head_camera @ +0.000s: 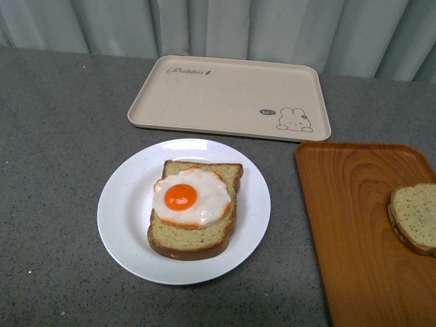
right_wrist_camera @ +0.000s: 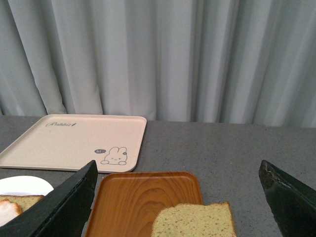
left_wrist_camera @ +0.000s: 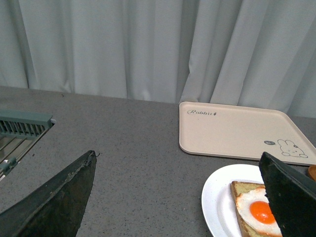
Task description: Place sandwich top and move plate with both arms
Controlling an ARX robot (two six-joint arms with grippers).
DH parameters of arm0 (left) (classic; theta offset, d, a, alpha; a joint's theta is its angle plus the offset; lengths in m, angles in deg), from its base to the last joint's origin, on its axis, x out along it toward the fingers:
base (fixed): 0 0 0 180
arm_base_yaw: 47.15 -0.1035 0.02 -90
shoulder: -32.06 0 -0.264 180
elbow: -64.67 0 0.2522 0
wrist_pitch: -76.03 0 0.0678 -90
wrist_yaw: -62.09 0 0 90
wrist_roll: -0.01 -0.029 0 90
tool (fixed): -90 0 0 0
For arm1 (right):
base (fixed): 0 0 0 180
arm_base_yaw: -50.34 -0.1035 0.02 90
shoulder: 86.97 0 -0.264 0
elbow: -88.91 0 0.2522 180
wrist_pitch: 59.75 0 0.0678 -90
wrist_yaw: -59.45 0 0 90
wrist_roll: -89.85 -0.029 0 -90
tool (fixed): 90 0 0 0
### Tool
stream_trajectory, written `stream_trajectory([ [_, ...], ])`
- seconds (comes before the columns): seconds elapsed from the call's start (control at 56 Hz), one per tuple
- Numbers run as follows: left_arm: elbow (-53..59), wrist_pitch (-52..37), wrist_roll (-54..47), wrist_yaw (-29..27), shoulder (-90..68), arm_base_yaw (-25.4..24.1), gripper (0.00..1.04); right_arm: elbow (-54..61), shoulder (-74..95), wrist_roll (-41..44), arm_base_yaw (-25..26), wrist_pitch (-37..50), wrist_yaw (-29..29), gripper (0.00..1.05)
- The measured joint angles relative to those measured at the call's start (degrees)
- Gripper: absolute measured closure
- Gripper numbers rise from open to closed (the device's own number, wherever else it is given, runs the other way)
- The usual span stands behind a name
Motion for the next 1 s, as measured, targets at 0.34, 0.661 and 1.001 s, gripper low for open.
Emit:
stream_trajectory([
  [0.34,-0.02,0.0,0.0,0.0,0.0,0.0,0.06,0.0,0.0,0.0,0.0,0.0,0.0,0.09],
  [0.661,-0.02,0.0,0.0,0.0,0.0,0.0,0.06,0.0,0.0,0.0,0.0,0.0,0.0,0.09],
  [1.001,-0.02,0.0,0.0,0.0,0.0,0.0,0.06,0.0,0.0,0.0,0.0,0.0,0.0,0.09],
])
